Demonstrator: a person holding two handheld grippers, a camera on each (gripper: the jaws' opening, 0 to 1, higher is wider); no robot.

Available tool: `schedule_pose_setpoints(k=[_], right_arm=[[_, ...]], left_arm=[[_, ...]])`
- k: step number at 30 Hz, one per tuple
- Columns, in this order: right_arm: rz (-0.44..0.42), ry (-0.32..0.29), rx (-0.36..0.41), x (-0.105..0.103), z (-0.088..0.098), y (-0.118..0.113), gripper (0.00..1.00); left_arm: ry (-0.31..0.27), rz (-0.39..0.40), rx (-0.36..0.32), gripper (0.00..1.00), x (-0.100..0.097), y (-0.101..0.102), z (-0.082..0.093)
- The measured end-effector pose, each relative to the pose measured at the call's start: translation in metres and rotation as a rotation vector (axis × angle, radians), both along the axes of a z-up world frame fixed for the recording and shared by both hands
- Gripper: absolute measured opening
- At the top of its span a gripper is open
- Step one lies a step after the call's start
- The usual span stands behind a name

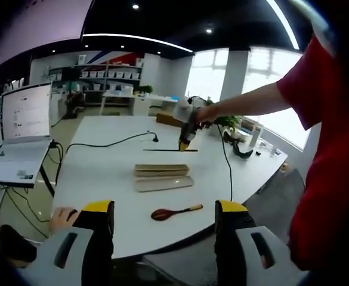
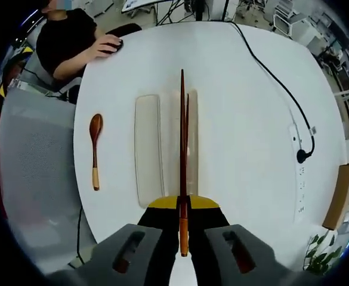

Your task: Arrange the utensils inside the cutlery case until each visible utensil rests in its matching compartment.

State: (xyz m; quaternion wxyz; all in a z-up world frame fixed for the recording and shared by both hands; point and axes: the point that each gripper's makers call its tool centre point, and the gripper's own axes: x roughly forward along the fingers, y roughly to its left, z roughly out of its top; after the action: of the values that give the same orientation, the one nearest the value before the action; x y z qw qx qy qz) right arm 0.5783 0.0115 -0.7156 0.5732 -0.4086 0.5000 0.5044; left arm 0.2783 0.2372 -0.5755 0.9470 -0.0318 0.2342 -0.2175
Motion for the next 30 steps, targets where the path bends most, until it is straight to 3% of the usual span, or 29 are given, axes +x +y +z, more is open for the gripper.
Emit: schedule_pose_setpoints(k=[5, 12, 23, 30], right_arm=[[-0.018, 0.007, -0.002, 0.002, -0.004, -0.003, 0.0], [-0.036, -0.003, 0.002, 0.005, -0.007, -0.003, 0.0], [-0.043, 0.006, -0.007, -0.007, -0.02, -0.002, 0.0], [-0.045, 0.008, -0.008, -0.009, -0.019, -0.002, 0.0]], left_arm=[[-0.022, -0.012, 0.008, 0.67, -0.001, -0.003, 0.003], [-0.002, -0.001, -0.014, 0.72, -0.001, -0.003, 0.002], [0.005, 0.002, -0.015, 0.72, -0.001, -0.003, 0.0], [0.006, 0.01, -0.012, 0.71, -0.003, 0.0, -0.001]])
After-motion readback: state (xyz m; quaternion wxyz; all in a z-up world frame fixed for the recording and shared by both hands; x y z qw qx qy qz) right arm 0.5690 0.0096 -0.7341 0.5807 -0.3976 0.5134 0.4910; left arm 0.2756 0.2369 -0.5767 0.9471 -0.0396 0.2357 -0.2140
